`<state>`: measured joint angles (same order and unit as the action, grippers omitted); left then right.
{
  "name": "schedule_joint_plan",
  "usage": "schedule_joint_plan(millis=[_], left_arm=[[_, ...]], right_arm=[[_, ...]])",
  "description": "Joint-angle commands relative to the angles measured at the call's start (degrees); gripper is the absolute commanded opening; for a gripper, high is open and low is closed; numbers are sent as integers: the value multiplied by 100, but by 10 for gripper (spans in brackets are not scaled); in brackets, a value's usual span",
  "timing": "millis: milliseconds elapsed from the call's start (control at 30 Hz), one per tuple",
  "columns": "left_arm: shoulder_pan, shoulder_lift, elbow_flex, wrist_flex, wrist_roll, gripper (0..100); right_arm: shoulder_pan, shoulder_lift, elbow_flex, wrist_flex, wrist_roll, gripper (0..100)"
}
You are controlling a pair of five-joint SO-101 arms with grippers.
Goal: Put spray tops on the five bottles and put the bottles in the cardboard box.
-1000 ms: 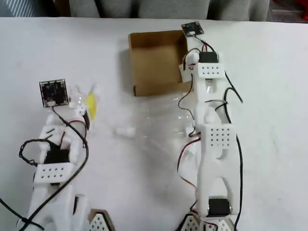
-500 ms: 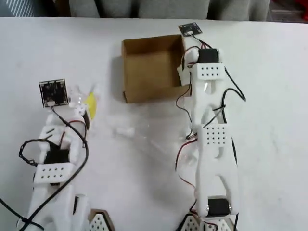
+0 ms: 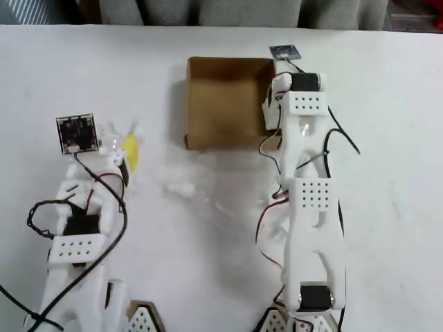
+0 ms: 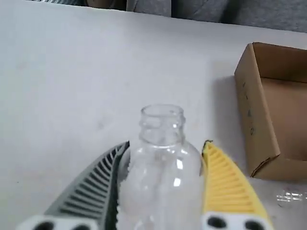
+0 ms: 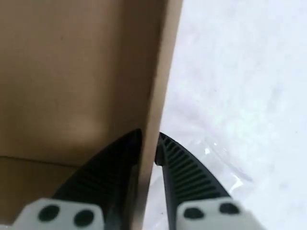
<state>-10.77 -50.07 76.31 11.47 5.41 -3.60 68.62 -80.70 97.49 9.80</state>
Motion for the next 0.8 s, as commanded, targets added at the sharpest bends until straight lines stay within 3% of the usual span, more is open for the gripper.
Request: schedule_joint_plan(millis=[0, 267, 433, 767], left_arm=[[-66, -180, -35, -149, -62, 20], [-66, -180, -35, -149, -62, 20], [-66, -180, -35, -149, -62, 20], [-66, -180, -35, -141, -62, 20]], right_arm=[[84, -154, -9, 198, 281, 15], [145, -620, 967, 215, 325, 15], [-4, -1385, 1758, 180, 756, 15], [-66, -1578, 2286, 180, 993, 16]])
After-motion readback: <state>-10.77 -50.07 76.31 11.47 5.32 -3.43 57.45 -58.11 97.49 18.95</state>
